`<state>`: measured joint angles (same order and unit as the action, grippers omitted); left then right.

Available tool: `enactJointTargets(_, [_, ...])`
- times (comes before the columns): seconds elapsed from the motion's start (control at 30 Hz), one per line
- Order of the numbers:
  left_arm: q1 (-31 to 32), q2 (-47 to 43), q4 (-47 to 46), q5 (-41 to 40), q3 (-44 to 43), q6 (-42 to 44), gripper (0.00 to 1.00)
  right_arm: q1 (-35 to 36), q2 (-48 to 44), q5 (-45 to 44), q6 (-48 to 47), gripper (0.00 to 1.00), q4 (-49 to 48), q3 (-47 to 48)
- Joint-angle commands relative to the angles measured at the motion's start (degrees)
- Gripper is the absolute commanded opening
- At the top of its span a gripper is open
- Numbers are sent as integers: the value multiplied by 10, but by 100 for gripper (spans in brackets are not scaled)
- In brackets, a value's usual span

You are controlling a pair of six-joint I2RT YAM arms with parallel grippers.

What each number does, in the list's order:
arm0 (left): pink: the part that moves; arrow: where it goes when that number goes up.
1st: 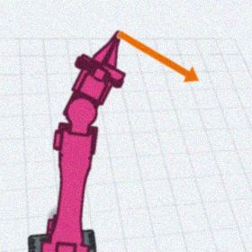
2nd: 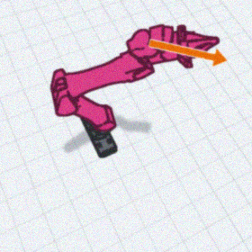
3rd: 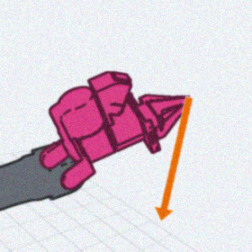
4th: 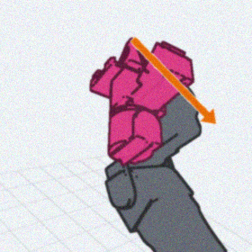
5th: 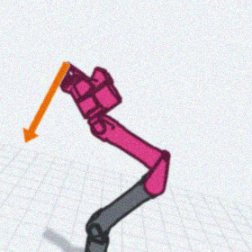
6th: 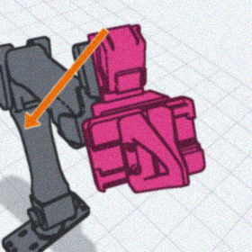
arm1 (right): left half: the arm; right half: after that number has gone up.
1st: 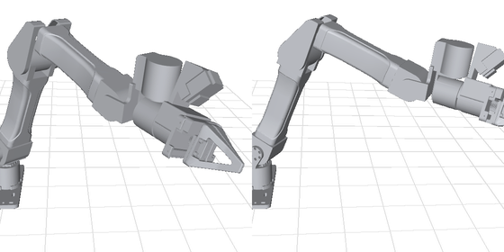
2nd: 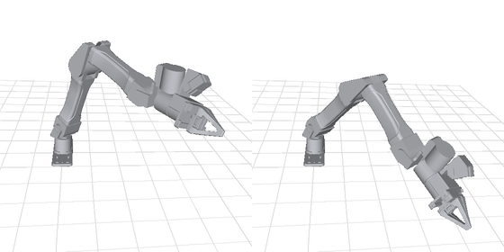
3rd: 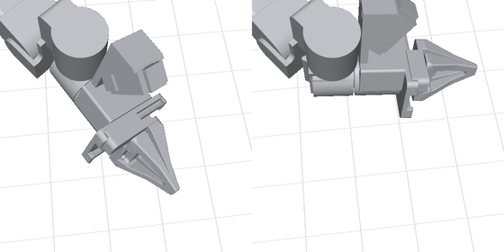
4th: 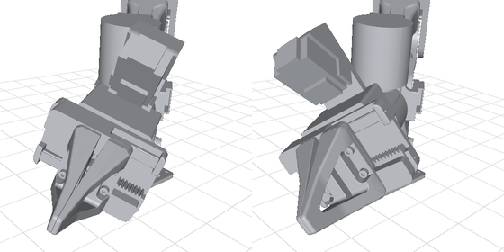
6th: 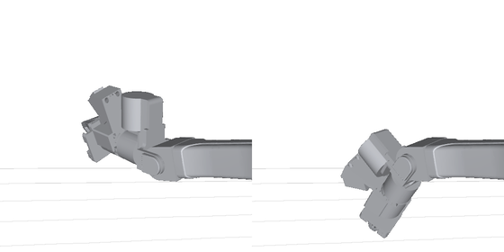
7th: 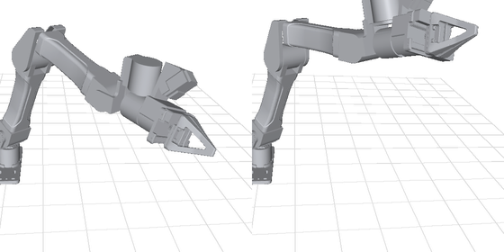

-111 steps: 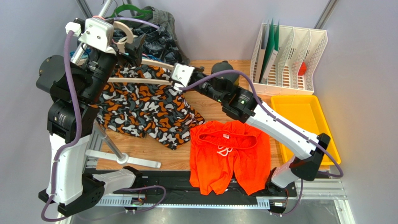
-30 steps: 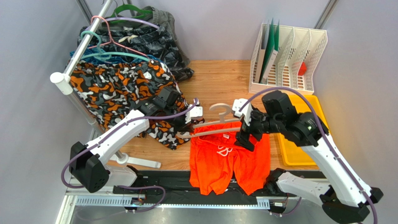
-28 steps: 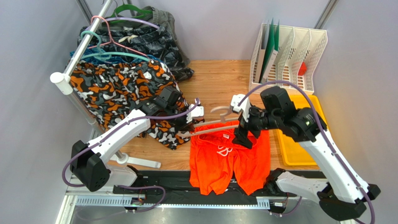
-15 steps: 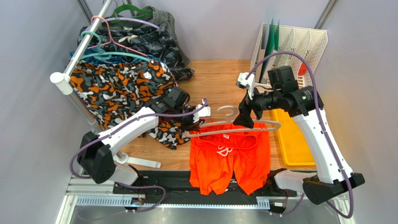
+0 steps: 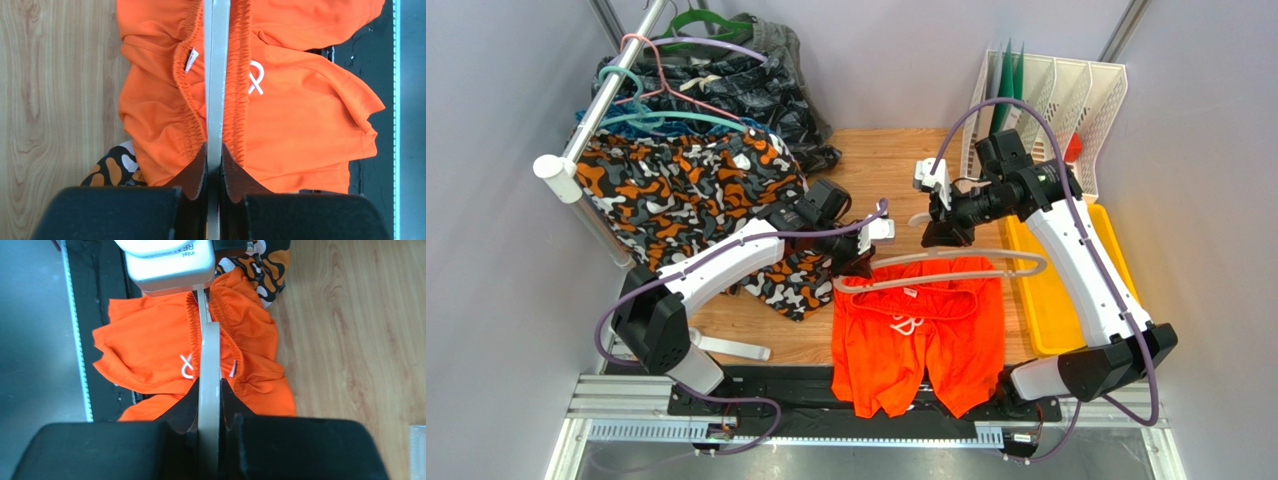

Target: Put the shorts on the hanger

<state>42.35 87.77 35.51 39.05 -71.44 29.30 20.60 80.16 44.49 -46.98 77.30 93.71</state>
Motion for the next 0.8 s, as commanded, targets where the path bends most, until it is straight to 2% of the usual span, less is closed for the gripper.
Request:
enactJointTargets(0.0, [0,9,-14,7,-56,-41,28,-21,7,2,-77,0,68,25])
enactJointTargets(0.03, [0,11,-1,-1,-70,-48,37,-35,5,1,-87,0,77,30])
enactJointTargets(0.2, [-31,-29,-19,-13,-42,-111,66,-84,-23,2,-151,0,139,32])
enactJointTargets(0.47, [-32,-57,1,-53,22,-64,66,-86,-117,-16,-159,0,182,-13])
enactJointTargets(0.6, [-26,-31,-3,-78,30,-67,65,-86,-158,-18,-157,0,182,-46])
enactJointTargets(0.77, [-22,4,-10,-120,32,-86,61,-50,-221,-29,-144,0,182,-100])
